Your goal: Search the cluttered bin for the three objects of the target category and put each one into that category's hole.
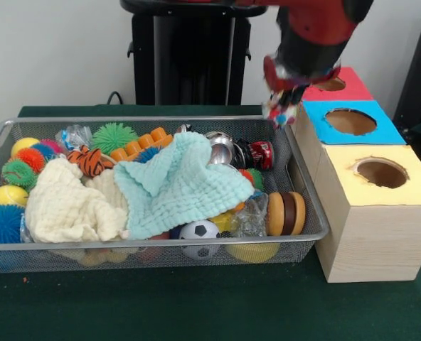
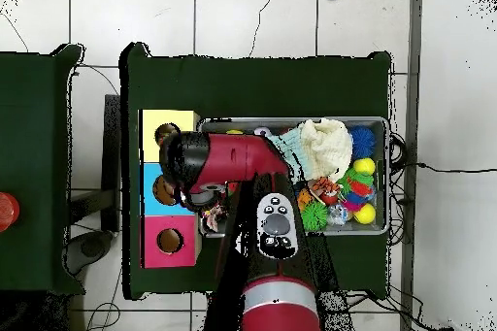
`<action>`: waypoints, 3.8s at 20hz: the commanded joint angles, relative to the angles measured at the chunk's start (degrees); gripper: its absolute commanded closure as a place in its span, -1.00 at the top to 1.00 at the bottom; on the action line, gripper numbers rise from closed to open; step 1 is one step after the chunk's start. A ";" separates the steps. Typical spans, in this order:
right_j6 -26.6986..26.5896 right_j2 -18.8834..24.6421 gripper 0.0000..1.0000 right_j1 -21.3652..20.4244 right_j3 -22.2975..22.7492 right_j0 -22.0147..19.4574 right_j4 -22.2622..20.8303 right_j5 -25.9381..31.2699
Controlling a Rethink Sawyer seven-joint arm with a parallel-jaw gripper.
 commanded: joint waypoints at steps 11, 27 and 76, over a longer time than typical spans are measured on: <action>16.42 2.85 -1.00 -9.08 -4.10 3.12 6.76 -19.60; 12.55 1.31 -1.00 -3.92 2.39 4.63 5.74 -39.69; 10.31 2.12 1.00 1.99 4.44 5.09 15.32 -23.98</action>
